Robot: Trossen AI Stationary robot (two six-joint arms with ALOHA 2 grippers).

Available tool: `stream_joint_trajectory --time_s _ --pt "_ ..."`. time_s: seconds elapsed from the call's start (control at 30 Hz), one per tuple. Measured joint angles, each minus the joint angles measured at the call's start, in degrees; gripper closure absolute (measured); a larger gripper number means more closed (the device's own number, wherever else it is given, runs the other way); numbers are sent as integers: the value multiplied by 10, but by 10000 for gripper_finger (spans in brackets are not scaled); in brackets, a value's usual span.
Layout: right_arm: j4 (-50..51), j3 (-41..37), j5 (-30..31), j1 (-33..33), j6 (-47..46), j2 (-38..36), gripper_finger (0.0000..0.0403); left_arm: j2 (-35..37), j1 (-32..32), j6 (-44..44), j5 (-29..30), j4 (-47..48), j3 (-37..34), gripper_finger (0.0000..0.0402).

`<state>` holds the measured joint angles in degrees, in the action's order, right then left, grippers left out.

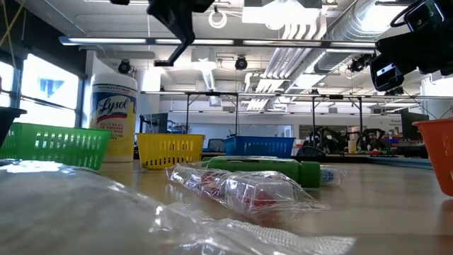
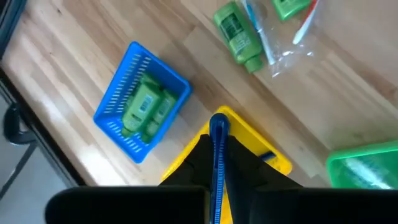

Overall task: Pick & Place Travel size toiletries
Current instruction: Put the razor into the yellow bin

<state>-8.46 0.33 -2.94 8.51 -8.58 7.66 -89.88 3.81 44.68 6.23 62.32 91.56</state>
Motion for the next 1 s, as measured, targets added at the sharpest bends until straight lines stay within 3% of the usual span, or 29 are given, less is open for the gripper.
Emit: stream_joint_trajectory --time_s 0.2,0.4,0.57,0.8,1.0 --pt "0 0 0 0 -2 0 399 117 -8 -37 -22 -90 -147 394" --pt "-1 0 1 0 -2 0 399 248 0 -125 -104 -224 -331 394" --pt "0 0 24 0 -4 0 399 347 20 -203 -109 -324 -455 394" --pt "0 0 26 0 -4 0 399 470 22 -330 -106 -408 -558 394" --pt "0 0 28 0 -4 0 399 540 22 -356 -106 -430 -607 394"
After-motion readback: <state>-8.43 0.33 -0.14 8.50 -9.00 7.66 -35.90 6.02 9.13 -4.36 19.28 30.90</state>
